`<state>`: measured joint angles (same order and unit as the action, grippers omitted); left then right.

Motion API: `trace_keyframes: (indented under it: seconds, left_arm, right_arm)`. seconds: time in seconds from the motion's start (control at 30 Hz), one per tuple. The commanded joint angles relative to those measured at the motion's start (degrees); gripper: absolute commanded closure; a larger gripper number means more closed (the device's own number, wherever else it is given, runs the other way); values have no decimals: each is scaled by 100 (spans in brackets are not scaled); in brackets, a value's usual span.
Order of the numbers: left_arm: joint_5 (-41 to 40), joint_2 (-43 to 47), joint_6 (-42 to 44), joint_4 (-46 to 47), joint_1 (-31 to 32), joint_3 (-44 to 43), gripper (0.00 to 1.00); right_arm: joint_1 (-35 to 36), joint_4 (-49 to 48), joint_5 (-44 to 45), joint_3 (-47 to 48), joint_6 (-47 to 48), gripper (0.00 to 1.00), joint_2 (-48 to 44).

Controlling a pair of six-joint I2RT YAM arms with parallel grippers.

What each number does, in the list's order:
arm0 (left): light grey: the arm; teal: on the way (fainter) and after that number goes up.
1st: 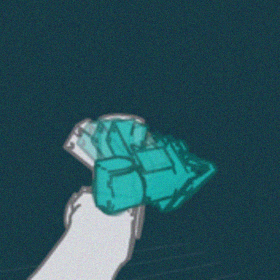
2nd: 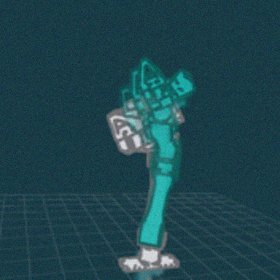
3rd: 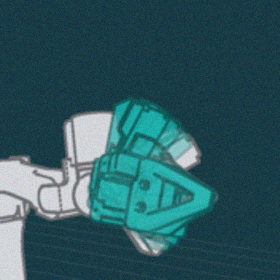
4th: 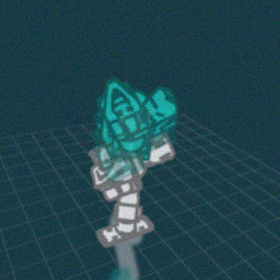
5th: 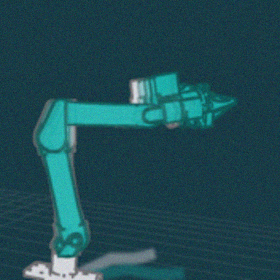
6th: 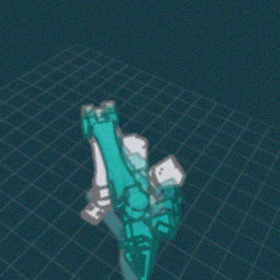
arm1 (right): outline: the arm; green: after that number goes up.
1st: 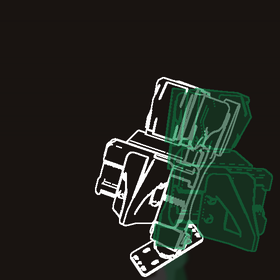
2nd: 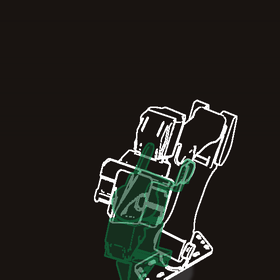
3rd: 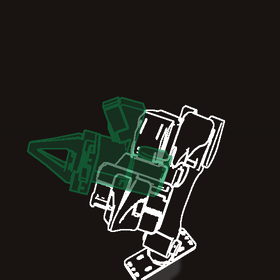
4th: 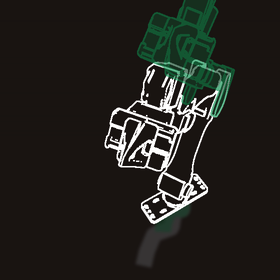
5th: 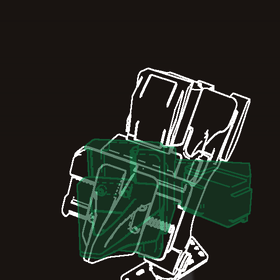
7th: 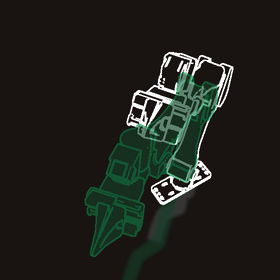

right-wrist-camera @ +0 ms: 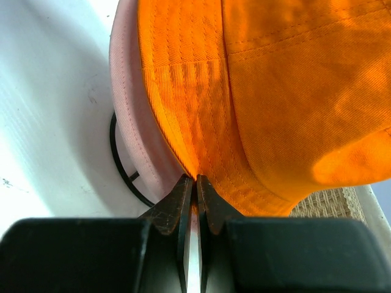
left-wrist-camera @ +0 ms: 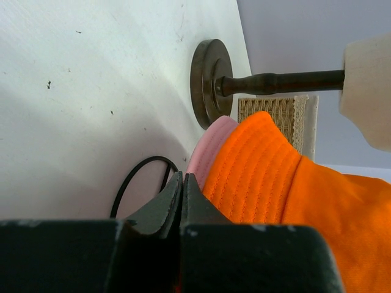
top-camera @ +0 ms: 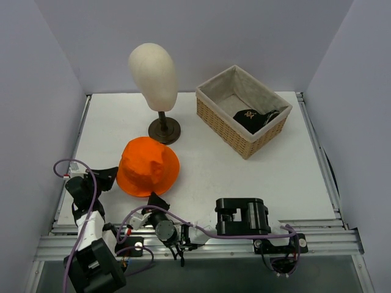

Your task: Stack the hats

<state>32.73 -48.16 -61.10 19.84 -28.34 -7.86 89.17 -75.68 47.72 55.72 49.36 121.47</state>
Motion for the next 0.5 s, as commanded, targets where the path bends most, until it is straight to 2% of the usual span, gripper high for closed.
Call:
trace_keyframes:
  seconds: [0.0,0.1,0.2,0.33,0.47]
  left_arm:
    - [-346,-140,265,143,-40,21,98]
    - [-373,-325,318,257,-31,39,98]
    - [-320,-536,318,459,-31,30,98]
    - [-241,-686,309,627,-40,-23,98]
    - [-180,-616,327,627,-31,-110,98]
  right_arm:
    - [-13,124,141,158,-164,100,158]
    - [-5,54,176,149,-155,96,132]
    - [-4,-131,202,44,-138,80,0]
    - [13,-289,176,-167,-243,68,-316]
    - [22,-281,44,-430,-524,65,-825]
